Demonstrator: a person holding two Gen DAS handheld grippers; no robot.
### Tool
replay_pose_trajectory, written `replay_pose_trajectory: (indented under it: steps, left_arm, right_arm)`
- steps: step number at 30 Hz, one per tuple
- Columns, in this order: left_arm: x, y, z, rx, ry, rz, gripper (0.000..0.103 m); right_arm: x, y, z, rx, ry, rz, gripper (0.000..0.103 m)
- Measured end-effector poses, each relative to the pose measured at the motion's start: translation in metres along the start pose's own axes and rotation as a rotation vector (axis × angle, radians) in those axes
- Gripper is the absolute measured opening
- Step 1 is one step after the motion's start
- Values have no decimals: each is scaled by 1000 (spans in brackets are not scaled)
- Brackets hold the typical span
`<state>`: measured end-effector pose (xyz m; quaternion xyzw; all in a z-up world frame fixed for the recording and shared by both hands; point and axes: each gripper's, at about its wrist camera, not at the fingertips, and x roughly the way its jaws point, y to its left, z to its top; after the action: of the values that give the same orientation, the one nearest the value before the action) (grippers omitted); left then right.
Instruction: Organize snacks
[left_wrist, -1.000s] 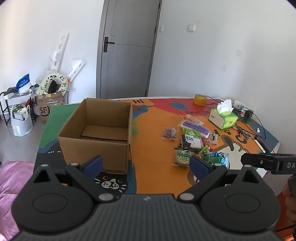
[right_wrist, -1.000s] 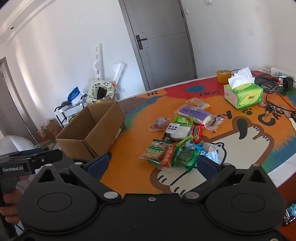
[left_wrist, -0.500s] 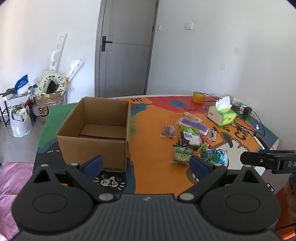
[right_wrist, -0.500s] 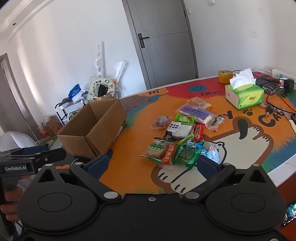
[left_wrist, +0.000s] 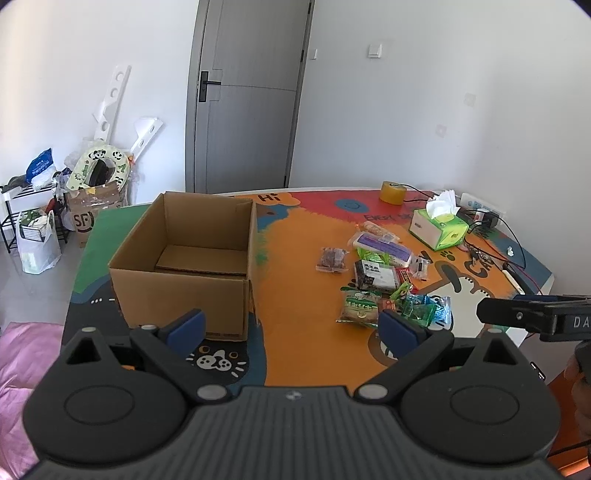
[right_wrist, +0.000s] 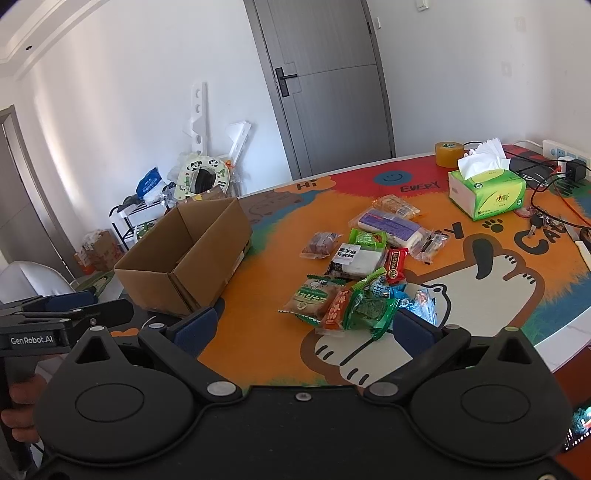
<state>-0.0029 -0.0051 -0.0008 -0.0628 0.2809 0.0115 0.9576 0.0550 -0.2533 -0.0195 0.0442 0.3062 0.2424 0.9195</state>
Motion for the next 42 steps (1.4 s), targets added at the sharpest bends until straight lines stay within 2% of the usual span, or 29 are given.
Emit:
replay_pose_trajectory:
  steps: [42]
  left_arm:
    - [1, 3, 0, -17, 3, 2, 99]
  right_arm:
    - [1, 0, -1, -10, 3, -1, 103]
